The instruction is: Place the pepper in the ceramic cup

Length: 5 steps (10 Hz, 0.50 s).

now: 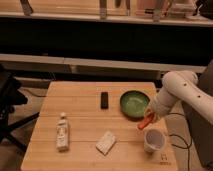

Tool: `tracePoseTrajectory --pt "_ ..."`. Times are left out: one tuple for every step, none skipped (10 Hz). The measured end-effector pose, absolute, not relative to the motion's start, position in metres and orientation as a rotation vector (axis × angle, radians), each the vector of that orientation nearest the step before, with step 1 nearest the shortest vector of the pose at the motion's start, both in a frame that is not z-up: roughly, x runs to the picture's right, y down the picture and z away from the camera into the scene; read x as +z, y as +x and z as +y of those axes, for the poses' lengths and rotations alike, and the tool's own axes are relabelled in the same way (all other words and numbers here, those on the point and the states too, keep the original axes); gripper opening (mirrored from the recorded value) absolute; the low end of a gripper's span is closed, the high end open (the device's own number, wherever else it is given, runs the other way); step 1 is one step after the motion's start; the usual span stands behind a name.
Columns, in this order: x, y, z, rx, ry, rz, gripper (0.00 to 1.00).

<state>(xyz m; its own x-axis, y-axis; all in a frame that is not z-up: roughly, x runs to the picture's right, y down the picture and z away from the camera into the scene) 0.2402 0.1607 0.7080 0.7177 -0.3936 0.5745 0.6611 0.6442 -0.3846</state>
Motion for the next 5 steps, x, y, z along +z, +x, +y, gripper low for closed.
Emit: tracePoseTrajectory --pt "0.704 0.243 0.168 -0.622 -0.621 -0.473 0.04" --pt "0.701 0.247 0.173 -0.616 -0.624 -0.475 0.04" --pt "0.700 0.248 0.177 -0.615 -0.628 -0.479 0.04" --pt "0.700 0.250 0.179 -0.613 -0.629 -0.480 0.04" --pt "0.697 0.252 0.182 -0.610 -0.633 -0.478 0.04"
